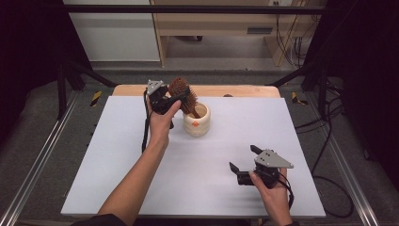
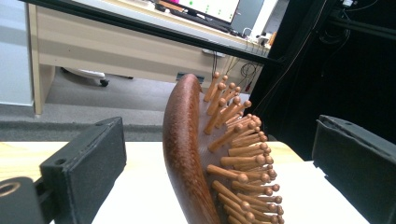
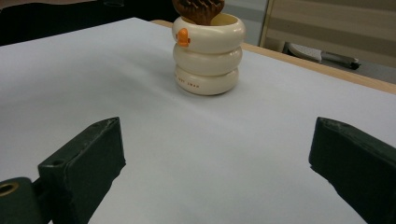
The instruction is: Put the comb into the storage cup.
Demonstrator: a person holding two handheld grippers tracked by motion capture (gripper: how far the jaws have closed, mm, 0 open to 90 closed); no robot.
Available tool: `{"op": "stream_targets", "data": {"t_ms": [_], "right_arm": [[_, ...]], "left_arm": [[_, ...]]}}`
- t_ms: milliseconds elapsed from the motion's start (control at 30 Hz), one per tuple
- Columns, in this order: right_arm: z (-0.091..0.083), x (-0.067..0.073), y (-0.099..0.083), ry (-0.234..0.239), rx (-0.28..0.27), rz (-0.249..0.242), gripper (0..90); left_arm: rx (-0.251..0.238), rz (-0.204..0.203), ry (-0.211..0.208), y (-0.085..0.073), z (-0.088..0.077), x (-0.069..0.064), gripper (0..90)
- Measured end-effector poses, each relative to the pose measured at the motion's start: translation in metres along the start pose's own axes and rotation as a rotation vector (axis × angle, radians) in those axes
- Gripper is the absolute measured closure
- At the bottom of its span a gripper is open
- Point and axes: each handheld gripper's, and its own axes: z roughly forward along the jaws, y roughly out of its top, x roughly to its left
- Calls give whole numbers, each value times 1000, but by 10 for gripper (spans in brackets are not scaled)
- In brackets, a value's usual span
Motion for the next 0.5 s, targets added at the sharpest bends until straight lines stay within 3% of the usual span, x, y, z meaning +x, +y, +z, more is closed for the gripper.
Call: {"op": "stream_targets", "data": {"t_ms": [500], "right_arm": [[0, 0, 0, -1, 1, -3, 40]], "left_arm": [[-3, 32, 33, 12, -10, 2, 27]]}}
